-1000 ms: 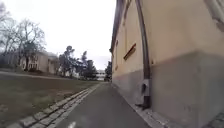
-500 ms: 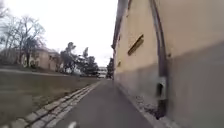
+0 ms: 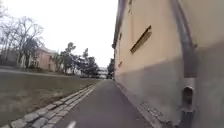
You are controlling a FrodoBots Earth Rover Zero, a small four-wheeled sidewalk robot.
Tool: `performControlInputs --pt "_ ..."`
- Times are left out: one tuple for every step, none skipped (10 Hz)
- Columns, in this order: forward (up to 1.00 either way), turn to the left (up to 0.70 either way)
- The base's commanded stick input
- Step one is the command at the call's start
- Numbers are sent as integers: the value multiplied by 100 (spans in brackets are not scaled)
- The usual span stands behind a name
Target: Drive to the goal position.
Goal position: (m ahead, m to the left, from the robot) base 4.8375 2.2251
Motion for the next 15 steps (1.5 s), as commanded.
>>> performControlInputs --pt "100 40" --pt "100 39" --pt "100 22" --pt "100 3" --pt "100 0" --pt "100 0" --pt "100 0" --pt "100 0" --pt "100 0" --pt "100 0" --pt "100 0" --pt "100 0" --pt "100 0" --pt "100 0" --pt "100 0"
